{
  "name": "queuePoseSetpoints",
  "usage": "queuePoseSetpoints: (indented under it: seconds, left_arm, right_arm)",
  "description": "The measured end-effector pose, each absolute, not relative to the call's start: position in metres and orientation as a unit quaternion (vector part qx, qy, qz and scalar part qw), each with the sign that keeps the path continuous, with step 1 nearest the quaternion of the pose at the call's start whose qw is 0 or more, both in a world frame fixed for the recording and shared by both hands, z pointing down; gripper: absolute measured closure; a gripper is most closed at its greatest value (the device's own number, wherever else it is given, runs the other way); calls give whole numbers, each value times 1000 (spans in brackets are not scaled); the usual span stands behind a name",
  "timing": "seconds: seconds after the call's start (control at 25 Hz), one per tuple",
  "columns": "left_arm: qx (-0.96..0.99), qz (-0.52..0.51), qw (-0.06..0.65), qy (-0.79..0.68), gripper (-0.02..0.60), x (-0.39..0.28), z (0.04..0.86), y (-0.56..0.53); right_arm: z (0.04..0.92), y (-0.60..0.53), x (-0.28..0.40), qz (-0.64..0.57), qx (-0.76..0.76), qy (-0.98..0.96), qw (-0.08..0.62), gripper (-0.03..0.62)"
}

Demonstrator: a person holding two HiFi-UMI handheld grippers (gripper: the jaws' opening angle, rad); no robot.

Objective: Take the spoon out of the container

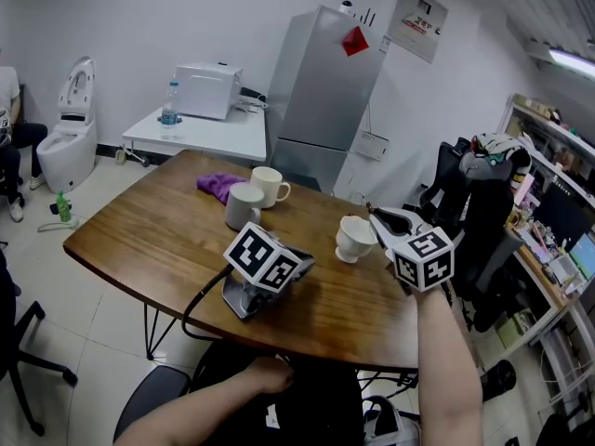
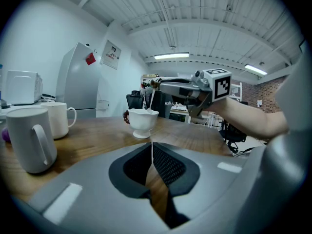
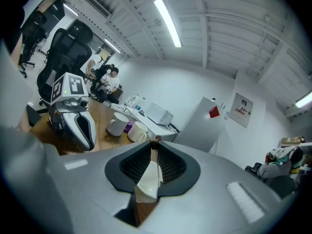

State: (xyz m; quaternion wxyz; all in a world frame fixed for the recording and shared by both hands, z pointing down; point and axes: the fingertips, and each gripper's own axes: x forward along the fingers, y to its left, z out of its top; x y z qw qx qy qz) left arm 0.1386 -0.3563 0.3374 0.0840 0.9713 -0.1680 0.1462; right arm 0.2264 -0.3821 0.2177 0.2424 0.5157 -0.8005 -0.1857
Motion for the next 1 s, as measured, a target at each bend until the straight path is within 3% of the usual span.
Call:
queuePoseSetpoints:
  seconds: [1.0]
  left_arm:
    - [971, 146, 84, -168, 569, 138, 338, -356]
  right_arm:
    - [222, -369, 286, -183, 550, -771, 263, 548]
